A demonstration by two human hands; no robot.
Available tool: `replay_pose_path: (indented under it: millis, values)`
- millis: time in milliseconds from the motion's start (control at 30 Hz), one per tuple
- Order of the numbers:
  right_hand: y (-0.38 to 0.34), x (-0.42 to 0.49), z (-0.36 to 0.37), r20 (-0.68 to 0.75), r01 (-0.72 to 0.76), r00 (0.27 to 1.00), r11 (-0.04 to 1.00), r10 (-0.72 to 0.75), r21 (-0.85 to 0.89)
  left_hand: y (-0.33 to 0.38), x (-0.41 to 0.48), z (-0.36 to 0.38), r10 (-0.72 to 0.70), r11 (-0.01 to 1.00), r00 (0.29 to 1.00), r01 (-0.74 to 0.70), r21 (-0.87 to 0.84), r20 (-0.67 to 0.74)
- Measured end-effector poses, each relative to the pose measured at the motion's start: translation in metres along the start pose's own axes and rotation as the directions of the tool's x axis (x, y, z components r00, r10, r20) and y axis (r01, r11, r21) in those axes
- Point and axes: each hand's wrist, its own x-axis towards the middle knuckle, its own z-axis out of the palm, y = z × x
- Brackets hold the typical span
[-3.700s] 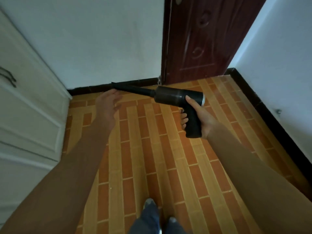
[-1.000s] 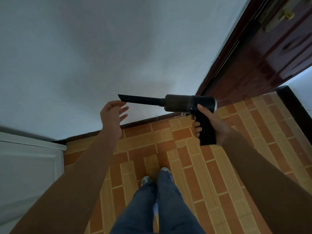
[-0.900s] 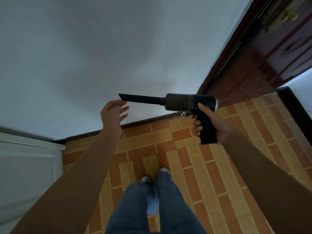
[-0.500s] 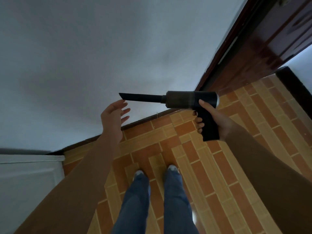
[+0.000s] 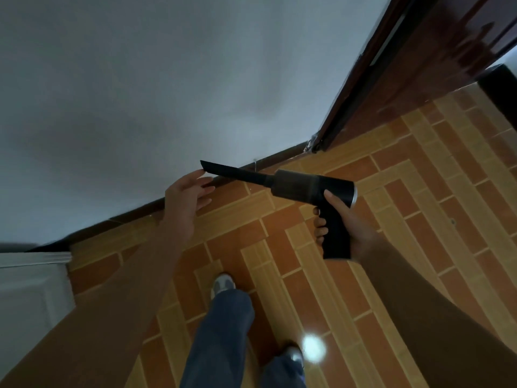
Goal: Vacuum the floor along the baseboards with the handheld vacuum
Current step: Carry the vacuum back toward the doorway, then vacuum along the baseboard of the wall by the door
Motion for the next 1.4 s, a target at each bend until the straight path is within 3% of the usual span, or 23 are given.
replay_pose_path:
  millis: [400, 633, 767, 900, 967, 1167, 1400]
  values:
    - [0.099, 0.194, -0.137, -0.037, 0.042, 0.999, 0.995, -0.038, 0.095, -0.207, 0.146, 0.071, -0.027, 0.99, 0.993, 0.011, 0.141, 0.114]
    - [0.131, 0.284, -0.183, -0.155, 0.108, 0.984, 0.987, -0.089, 0.12, -0.301, 0.238, 0.093, 0.05, 0.902, 0.971, -0.144, 0.408, 0.232]
    - [0.14, 0.324, -0.196, -0.195, 0.144, 0.974, 0.976, -0.112, 0.161, -0.355, 0.281, 0.096, -0.011, 0.669, 0.932, -0.262, 0.696, 0.362]
    - [0.148, 0.352, -0.202, -0.267, 0.202, 0.952, 0.963, -0.15, 0.176, -0.388, 0.299, 0.093, -0.069, 0.138, 0.906, -0.406, 0.903, 0.418]
    - [0.15, 0.361, -0.204, -0.296, 0.228, 0.94, 0.958, -0.17, 0.172, -0.398, 0.3, 0.094, -0.067, 0.006, 0.91, -0.41, 0.912, 0.41]
    - [0.149, 0.379, -0.202, -0.315, 0.252, 0.928, 0.957, -0.198, 0.141, -0.409, 0.305, 0.098, -0.033, -0.249, 0.904, -0.42, 0.873, 0.426]
    - [0.143, 0.389, -0.196, -0.315, 0.267, 0.923, 0.958, -0.222, 0.104, -0.408, 0.311, 0.097, -0.064, -0.298, 0.898, -0.433, 0.851, 0.435]
